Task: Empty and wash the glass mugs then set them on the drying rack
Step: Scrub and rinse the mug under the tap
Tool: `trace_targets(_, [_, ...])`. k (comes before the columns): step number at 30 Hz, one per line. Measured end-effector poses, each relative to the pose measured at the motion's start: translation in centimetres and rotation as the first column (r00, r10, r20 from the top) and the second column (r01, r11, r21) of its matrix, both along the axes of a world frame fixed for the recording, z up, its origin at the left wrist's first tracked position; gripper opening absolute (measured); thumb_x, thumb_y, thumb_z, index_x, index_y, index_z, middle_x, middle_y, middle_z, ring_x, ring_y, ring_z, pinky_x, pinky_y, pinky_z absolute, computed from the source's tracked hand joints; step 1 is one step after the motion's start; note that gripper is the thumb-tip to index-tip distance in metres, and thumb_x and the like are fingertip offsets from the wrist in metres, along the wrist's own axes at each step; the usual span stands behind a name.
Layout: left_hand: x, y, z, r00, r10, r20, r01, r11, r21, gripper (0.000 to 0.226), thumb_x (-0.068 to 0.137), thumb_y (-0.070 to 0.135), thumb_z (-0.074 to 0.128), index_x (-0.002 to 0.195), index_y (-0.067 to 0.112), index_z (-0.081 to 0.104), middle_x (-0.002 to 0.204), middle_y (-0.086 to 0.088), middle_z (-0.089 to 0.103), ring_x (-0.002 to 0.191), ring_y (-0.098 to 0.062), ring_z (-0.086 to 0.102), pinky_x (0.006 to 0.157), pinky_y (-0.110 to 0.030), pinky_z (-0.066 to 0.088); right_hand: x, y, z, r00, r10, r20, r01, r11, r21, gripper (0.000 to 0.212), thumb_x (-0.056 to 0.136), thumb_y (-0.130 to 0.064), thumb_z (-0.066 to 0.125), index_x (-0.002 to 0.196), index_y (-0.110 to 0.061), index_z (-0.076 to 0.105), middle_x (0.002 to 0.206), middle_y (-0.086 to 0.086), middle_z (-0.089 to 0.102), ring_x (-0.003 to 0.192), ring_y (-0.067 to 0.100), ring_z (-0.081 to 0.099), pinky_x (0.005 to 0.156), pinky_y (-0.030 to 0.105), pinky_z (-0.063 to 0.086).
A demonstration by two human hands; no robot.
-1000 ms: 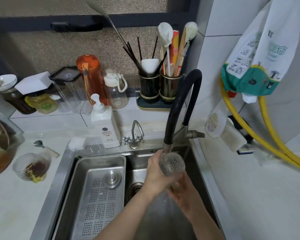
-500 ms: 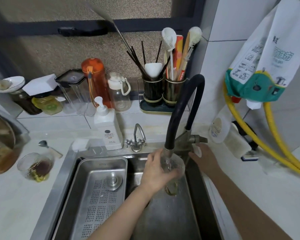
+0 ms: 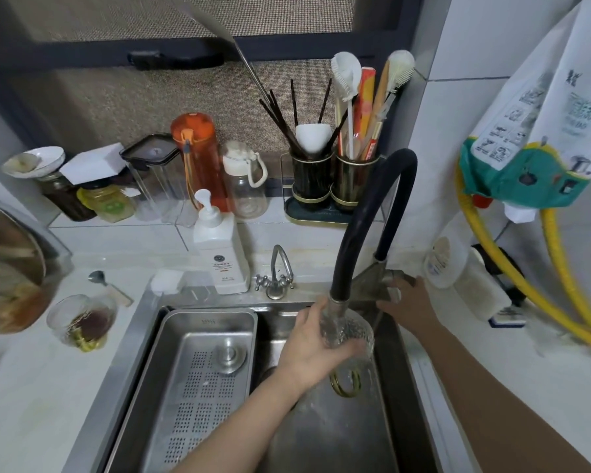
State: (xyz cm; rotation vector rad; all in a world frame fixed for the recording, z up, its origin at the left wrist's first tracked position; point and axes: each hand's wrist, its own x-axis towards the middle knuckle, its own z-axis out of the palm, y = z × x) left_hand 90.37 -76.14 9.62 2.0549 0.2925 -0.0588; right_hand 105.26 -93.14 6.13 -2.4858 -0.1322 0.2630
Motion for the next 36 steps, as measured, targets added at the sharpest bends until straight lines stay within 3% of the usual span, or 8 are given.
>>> trace_targets(5, [-0.4,0.2,0.0,1.0,-0.002,-0.011,0.002,1.0,0.013,0.088,0.064,0.063,0.072,0.138,0.042,0.03,0.128,0.014,0.037,0.118,-0.005,0.042,0.092,-0.02,0.034,-0.6,0.2,-0.4,0.998,-0.003,-0.06,0.004,1.0,0.015,0.061,0.077,-0.029,0.075,0.131,-0.014,0.051,0.148,0.017,0.02,0.134,0.033,0.032,0.111,0.037,0.031])
trace_targets(12, [-1.5,1.3,-0.2,0.998,0.002,-0.066,0.004,0.995,0.096,0.106,0.06,0.063,0.074,0.146,0.028,0.022,0.14,0.006,0.036,0.126,-0.011,0.041,0.101,-0.023,0.037,-7.4,1.8,0.7,0.981,0.106,-0.165,-0.088,0.99,0.111,0.067,0.089,-0.029,0.063,0.146,-0.016,0.03,0.145,0.005,0.042,0.13,0.023,0.043,0.103,0.03,0.035])
trace_targets(17, [-3.3,2.6,-0.5,0.994,0.029,-0.108,-0.006,0.979,0.206,0.108,0.06,0.065,0.072,0.146,0.026,0.02,0.138,0.001,0.036,0.126,-0.018,0.043,0.104,-0.032,0.04,-16.2,3.5,0.8,0.977,0.143,-0.16,-0.079,0.934,0.35,0.061,0.085,-0.02,0.067,0.135,-0.031,0.034,0.133,-0.004,0.05,0.127,0.015,0.048,0.101,0.025,0.039])
trace_targets(20, [-4.4,3.1,-0.2,0.992,0.037,-0.118,-0.01,0.975,0.223,0.103,0.063,0.066,0.069,0.146,0.031,0.02,0.135,-0.002,0.034,0.128,-0.021,0.04,0.105,-0.032,0.038,-20.6,5.5,-0.1,0.983,0.152,-0.106,-0.084,0.875,0.477,0.081,0.069,-0.042,0.077,0.138,-0.038,0.034,0.136,-0.013,0.046,0.126,0.005,0.047,0.104,0.035,0.044])
trace_targets(24, [-6.0,3.5,-0.2,0.989,-0.023,-0.148,0.058,0.97,0.238,0.104,0.063,0.071,0.066,0.146,0.032,0.017,0.135,-0.001,0.032,0.129,-0.022,0.036,0.106,-0.034,0.037,-23.9,7.8,1.0,0.998,0.053,-0.045,-0.022,0.852,0.522,0.08,0.076,-0.03,0.076,0.136,-0.046,0.025,0.126,-0.028,0.043,0.112,-0.011,0.047,0.093,0.013,0.04])
trace_targets(28, [-7.2,4.5,0.5,0.988,-0.096,-0.118,0.113,0.982,0.152,0.102,0.067,0.056,0.074,0.147,0.022,0.021,0.14,-0.003,0.033,0.132,-0.021,0.035,0.105,-0.031,0.034,-24.9,8.2,1.7,0.99,-0.129,-0.058,0.138,0.783,0.606,0.059,0.074,-0.022,0.08,0.113,-0.046,0.042,0.118,-0.011,0.057,0.106,0.003,0.059,0.09,0.027,0.051])
trace_targets(32, [-8.8,4.8,0.3,0.997,-0.074,-0.026,0.075,0.997,0.025,0.059,0.072,0.044,0.073,0.126,0.03,0.052,0.124,0.003,0.053,0.116,-0.018,0.051,0.101,-0.03,0.044,-25.7,7.4,2.7,0.959,-0.258,-0.118,0.268,0.687,0.675,0.057,0.074,-0.018,0.08,0.114,-0.031,0.041,0.117,0.003,0.057,0.104,0.017,0.062,0.088,0.036,0.053])
trace_targets(36, [-11.6,4.0,0.6,0.991,-0.102,-0.083,0.086,0.979,-0.186,0.062,0.09,0.027,0.06,0.144,0.03,0.031,0.138,0.004,0.044,0.122,-0.011,0.045,0.094,-0.023,0.043,-26.6,6.8,3.0,0.97,-0.188,-0.152,0.241,0.676,0.697,0.072,0.071,-0.028,0.082,0.127,-0.023,0.038,0.124,-0.001,0.053,0.108,0.015,0.058,0.09,0.036,0.051])
